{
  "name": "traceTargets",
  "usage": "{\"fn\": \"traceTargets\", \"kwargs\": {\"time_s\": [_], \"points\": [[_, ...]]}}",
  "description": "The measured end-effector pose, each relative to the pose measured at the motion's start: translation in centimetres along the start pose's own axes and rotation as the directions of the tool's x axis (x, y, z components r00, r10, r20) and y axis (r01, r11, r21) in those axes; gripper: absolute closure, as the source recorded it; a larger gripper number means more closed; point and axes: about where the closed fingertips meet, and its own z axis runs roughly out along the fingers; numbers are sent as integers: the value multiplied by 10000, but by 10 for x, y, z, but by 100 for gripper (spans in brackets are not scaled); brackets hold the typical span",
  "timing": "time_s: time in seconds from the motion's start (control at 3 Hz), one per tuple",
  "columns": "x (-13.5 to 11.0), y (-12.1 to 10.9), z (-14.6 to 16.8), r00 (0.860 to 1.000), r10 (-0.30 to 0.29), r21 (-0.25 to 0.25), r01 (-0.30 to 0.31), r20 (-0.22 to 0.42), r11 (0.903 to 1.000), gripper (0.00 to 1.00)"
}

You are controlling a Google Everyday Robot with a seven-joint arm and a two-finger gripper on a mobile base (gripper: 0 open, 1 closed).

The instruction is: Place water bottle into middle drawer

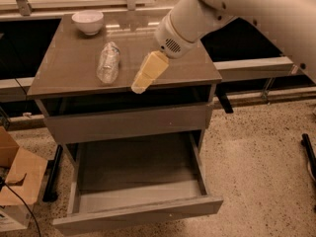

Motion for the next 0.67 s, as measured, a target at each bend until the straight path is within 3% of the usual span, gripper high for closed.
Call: {"fn": "traceTargets", "kwargs": {"time_s": [0.67], "points": [[2,2,17,9994,224,-98,-227,-245,9997,0]]}}
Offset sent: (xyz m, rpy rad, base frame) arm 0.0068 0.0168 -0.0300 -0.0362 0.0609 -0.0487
